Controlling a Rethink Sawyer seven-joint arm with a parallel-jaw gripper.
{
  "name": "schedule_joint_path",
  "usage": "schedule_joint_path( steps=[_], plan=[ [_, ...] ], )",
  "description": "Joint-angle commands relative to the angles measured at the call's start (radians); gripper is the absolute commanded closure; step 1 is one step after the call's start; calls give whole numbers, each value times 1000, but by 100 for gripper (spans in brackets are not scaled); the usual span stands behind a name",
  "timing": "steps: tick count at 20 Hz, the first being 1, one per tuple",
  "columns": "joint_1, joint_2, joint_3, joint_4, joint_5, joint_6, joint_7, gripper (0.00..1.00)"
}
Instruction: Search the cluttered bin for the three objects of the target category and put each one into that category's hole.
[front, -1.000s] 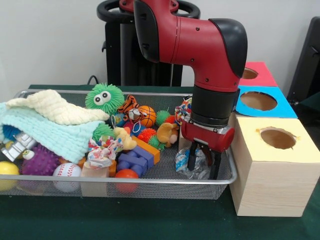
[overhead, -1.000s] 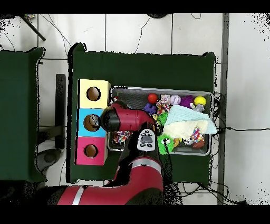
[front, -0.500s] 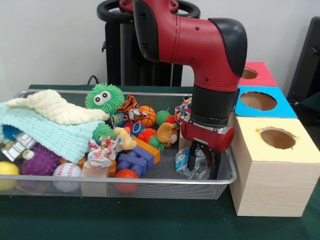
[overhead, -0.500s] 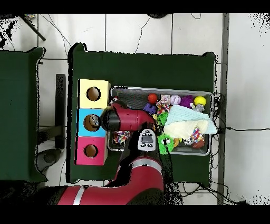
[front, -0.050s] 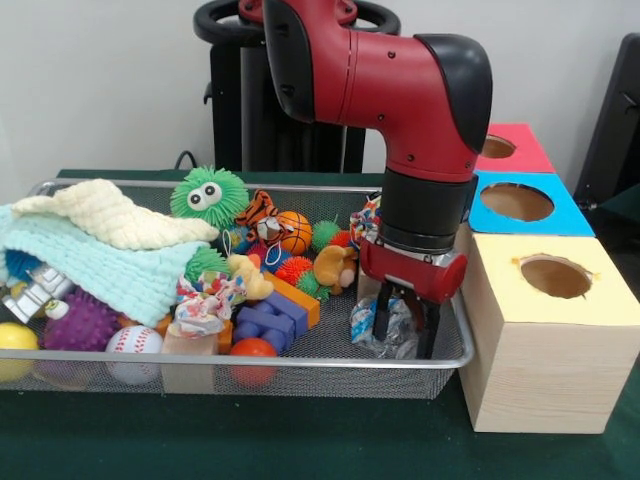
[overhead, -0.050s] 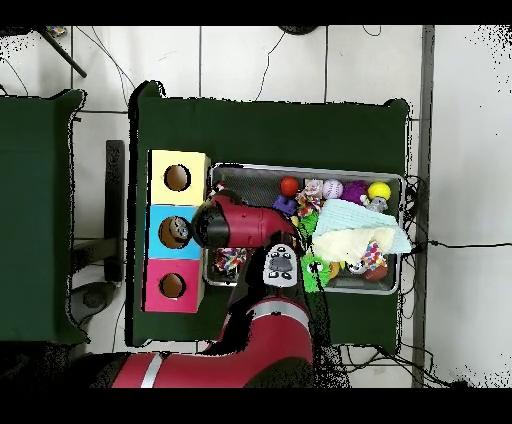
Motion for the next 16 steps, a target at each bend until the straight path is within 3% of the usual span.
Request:
schedule_joint_path(
  steps=[1, 4, 10, 16],
  plan=[
    [61, 78, -68, -25, 46, 210, 110, 0],
    [78, 164, -93, -99, 87, 223, 148, 0],
    [100, 155, -122, -87, 138, 343, 176, 0],
    [83, 161, -123, -88, 149, 342, 135, 0]
  ],
)
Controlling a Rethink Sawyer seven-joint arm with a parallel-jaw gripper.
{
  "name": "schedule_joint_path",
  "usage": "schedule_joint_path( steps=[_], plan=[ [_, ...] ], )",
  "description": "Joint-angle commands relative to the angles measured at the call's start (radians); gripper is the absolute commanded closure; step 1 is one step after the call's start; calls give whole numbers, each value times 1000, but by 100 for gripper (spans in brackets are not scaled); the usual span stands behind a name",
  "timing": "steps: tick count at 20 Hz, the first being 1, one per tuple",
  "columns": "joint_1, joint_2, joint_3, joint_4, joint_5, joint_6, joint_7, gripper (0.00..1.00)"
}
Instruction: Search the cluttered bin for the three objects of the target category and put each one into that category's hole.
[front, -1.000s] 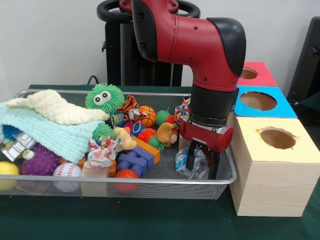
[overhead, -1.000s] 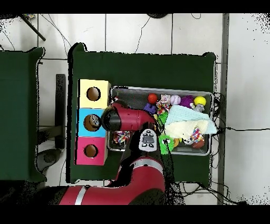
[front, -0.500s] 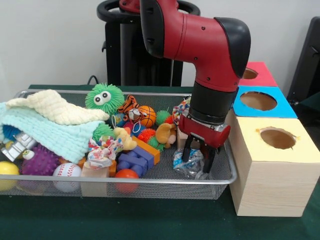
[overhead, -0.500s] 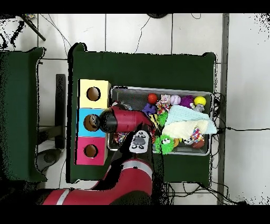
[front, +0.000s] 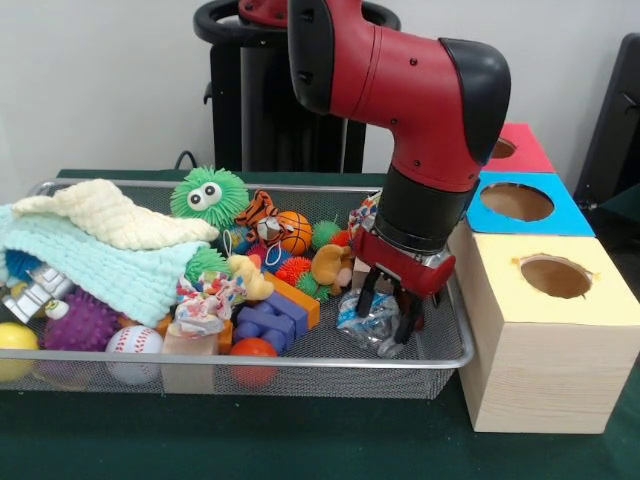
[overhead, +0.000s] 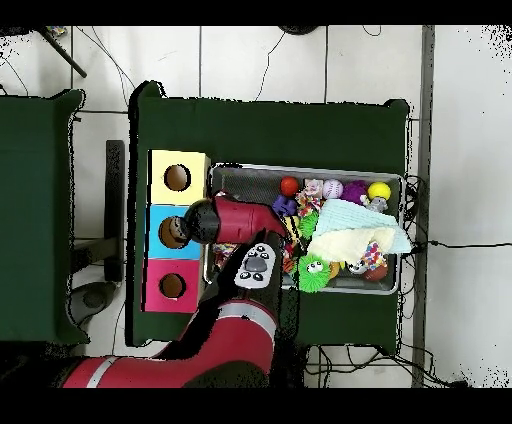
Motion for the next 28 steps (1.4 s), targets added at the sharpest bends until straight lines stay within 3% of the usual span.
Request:
schedule_joint_path(
  steps=[1, 8, 14, 20, 28],
  plan=[
    [-28, 92, 27, -8, 41, 134, 127, 0],
    [-63, 51, 62, 25, 25, 131, 77, 0],
    [-98, 79, 80, 2, 11, 95, 51, 0],
    [-131, -11, 147, 79, -14, 68, -3, 0],
    [-164, -42, 199, 113, -35, 30, -24, 0]
  ],
)
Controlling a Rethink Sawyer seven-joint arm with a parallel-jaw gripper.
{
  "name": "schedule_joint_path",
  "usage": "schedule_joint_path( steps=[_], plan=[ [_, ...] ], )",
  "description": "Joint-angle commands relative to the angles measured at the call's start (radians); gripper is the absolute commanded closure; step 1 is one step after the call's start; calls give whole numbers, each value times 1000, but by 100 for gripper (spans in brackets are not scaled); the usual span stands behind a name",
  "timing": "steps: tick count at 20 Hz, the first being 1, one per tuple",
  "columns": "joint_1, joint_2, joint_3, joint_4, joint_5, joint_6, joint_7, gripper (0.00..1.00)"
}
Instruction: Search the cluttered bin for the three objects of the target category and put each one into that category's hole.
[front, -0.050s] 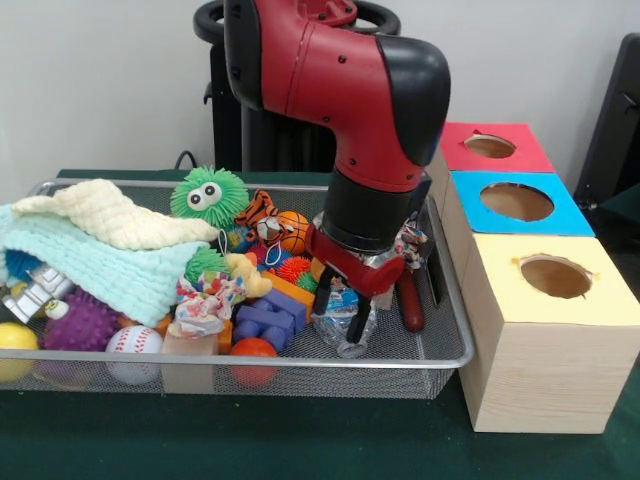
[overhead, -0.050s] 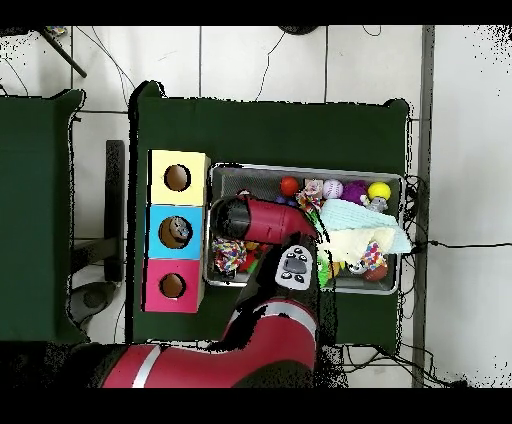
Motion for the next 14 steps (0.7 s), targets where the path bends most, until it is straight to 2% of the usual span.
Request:
schedule_joint_path(
  steps=[1, 9, 14],
  plan=[
    [-52, -17, 165, 84, -42, 13, -27, 0],
    [-82, -22, 217, 92, -92, -29, -63, 0],
    [-131, -47, 313, 92, -204, -45, -189, 0]
  ],
)
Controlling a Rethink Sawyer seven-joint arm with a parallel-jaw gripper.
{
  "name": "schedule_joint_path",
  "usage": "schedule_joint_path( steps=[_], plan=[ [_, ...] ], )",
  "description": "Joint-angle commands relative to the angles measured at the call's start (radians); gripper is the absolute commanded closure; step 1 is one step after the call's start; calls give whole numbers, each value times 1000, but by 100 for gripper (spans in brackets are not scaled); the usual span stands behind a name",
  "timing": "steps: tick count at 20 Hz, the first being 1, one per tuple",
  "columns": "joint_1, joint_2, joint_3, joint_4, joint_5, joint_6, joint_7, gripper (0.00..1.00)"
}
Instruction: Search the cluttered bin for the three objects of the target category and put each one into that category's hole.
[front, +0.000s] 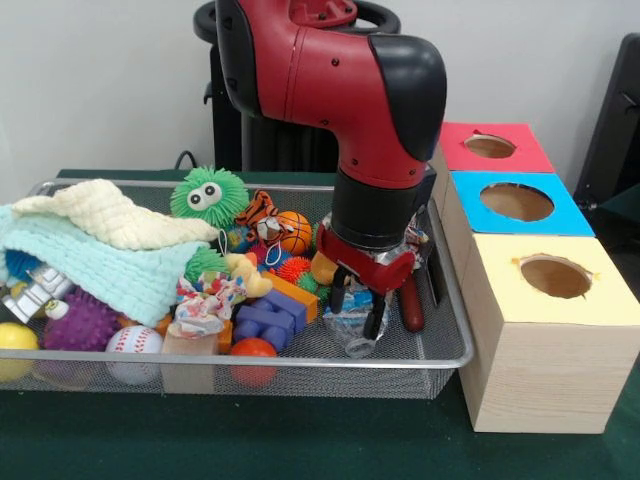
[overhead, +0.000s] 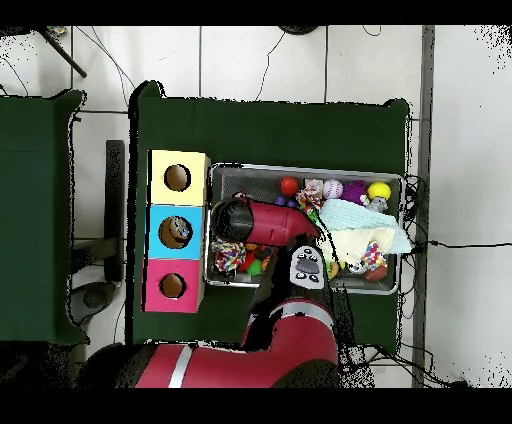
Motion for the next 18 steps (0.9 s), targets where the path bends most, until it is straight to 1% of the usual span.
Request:
schedule_joint_path(
  steps=[1, 3, 4, 7, 8, 9, 10, 11, 14, 16, 18],
  plan=[
    [-80, -16, 230, 55, -160, -41, -205, 0],
    [-105, -29, 272, 60, -208, -40, -235, 0],
    [-136, -40, 315, 78, -231, -41, -259, 0],
    [-165, -58, 369, 87, -300, -28, -284, 0],
    [-212, -64, 437, 102, -334, -4, -344, 0],
    [-236, -69, 473, 107, -350, 15, -373, 0],
    [-277, -76, 530, 115, -372, 51, -432, 0],
    [-294, -79, 554, 116, -387, 72, -448, 0],
    [-338, -112, 593, 130, -424, 140, -483, 0],
    [-346, -125, 590, 134, -452, 149, -464, 0],
    [-357, -125, 603, 139, -467, 155, -464, 0]
  ],
)
